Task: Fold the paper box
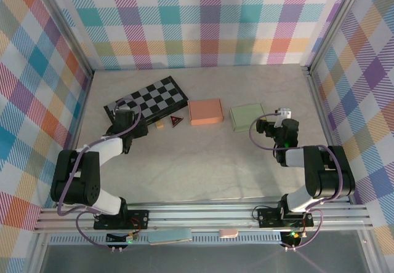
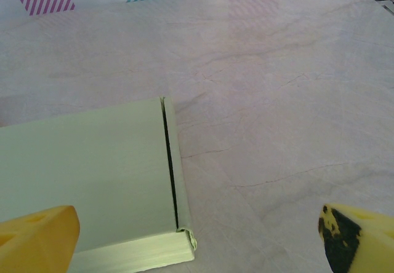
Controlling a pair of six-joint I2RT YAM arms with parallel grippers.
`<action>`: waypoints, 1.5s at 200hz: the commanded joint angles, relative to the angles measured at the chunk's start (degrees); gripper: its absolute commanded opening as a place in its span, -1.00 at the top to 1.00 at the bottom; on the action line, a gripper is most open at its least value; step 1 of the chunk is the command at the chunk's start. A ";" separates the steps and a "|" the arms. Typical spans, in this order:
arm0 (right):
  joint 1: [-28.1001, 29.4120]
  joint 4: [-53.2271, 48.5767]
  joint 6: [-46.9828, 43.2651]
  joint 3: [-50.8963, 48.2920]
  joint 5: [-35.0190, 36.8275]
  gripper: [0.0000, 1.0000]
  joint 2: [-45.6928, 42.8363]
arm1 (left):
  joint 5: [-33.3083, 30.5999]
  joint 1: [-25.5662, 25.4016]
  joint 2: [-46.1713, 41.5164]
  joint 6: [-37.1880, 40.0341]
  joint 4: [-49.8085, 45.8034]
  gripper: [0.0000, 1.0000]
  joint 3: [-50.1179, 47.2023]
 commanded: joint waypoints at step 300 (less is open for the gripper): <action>0.18 0.26 -0.63 0.90 0.37 -0.98 0.38 | 10.96 1.66 4.79 7.80 41.36 -0.99 -14.41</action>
